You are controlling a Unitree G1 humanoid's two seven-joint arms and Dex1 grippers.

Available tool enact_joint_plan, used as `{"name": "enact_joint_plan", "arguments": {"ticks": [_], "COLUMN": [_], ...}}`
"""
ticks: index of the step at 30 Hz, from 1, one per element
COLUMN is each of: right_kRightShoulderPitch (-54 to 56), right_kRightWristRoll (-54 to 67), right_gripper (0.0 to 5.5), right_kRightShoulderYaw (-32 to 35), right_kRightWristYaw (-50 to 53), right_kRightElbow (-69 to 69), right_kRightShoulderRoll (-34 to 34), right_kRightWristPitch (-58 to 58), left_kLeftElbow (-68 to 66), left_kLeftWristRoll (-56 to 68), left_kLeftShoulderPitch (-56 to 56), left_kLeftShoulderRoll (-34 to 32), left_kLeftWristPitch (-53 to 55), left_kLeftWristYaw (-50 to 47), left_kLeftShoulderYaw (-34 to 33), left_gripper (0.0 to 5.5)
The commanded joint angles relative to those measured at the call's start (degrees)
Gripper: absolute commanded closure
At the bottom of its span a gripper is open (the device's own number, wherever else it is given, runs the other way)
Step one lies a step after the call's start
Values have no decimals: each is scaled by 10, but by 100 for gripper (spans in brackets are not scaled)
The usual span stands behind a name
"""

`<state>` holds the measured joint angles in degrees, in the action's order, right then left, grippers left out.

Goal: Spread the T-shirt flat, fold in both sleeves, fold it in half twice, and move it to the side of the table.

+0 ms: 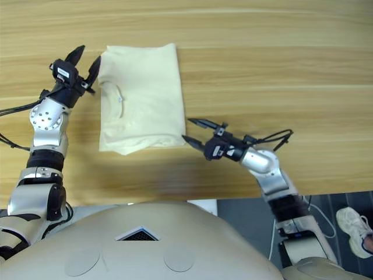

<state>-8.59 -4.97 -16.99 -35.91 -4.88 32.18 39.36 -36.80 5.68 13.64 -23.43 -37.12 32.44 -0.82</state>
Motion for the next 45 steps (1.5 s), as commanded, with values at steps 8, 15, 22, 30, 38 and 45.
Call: {"name": "enact_joint_plan", "arguments": {"ticks": [8, 15, 22, 30, 38, 45], "right_kRightShoulderPitch": [64, 58, 55, 54, 32, 98], "right_kRightWristRoll": [-47, -58, -98, -194, -111, 75], "right_gripper": [306, 306, 306, 306, 306, 306], "right_kRightShoulderYaw": [-18, -25, -10, -30, -31, 7], "right_kRightWristYaw": [19, 19, 47, 113, 105, 61], "right_kRightElbow": [-54, -72, -113, -166, -96, 15], "right_kRightShoulderRoll": [-36, -34, -19, 8, 28, -2], "right_kRightWristPitch": [-2, 6, -16, -10, 45, -18], "left_kLeftElbow": [72, 64, 94, 77, 111, 95], "left_kLeftWristRoll": [-33, -185, -232, -241, -214, -179], "left_kLeftShoulderPitch": [-97, -106, -118, -81, -85, -48], "left_kLeftShoulderRoll": [-77, -119, -137, -146, -103, -90], "left_kLeftWristPitch": [-54, -49, -26, -20, -37, -54], "left_kLeftWristYaw": [143, 65, 27, 14, 7, -69], "left_kLeftShoulderYaw": [47, 83, 105, 123, 155, 96], "left_gripper": [331, 331, 331, 331, 331, 331]}}
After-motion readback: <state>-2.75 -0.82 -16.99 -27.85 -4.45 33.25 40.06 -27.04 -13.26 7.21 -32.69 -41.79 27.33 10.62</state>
